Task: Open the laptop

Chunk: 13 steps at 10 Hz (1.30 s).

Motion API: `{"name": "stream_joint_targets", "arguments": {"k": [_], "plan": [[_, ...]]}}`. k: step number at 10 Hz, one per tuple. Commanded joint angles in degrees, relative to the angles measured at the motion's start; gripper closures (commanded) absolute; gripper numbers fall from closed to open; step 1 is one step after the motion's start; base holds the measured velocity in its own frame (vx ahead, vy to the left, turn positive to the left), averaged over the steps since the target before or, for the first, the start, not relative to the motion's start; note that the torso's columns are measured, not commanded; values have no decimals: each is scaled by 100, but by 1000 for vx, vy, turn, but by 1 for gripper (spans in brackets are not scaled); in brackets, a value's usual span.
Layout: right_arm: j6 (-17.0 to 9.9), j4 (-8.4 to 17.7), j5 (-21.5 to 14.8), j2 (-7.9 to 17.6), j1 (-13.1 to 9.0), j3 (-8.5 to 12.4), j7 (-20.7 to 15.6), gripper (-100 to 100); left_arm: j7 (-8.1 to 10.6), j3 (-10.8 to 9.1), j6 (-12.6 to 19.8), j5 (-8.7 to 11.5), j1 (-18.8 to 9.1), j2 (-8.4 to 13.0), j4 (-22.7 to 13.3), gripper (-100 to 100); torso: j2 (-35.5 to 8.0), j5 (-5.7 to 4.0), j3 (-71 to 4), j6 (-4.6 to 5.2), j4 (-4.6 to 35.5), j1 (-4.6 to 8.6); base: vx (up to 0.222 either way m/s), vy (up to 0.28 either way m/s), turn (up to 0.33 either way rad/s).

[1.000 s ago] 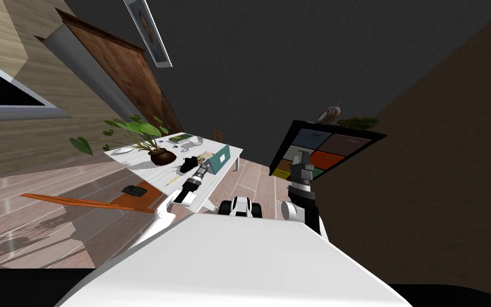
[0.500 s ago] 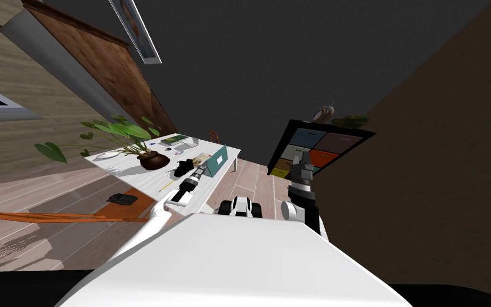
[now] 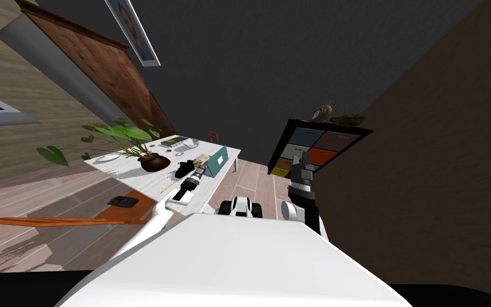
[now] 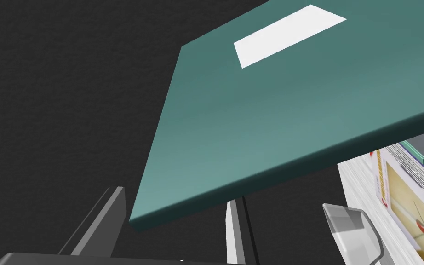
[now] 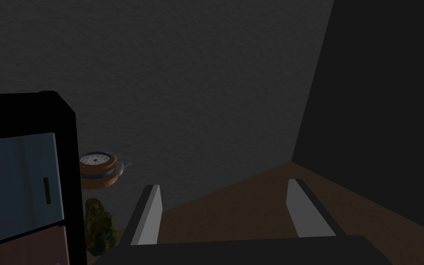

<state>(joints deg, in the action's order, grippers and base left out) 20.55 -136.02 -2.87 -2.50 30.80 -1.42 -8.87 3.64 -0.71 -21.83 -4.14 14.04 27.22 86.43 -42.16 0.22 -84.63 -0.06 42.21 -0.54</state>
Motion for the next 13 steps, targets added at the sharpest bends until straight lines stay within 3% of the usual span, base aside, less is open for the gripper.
{"name": "stream_joint_targets", "arguments": {"k": [1, 6, 13], "plan": [[0, 0, 0, 0, 0, 0, 0, 0, 375, 64, 267, 251, -81, -15, -2, 100, 8, 3, -4, -9, -6, -4, -20, 128, -63], [0, 0, 0, -1, 0, -1, 0, 0, 998, 195, 699, 692, -227, -58, 25, 100, 7, -7, -5, 21, -16, 74, -22, 69, -78], [0, 0, 0, -1, 1, -1, 0, 0, 998, 195, 699, 692, -227, -58, 25, 100, 11, -13, -7, 20, -4, 51, -4, 3, -12]]}}
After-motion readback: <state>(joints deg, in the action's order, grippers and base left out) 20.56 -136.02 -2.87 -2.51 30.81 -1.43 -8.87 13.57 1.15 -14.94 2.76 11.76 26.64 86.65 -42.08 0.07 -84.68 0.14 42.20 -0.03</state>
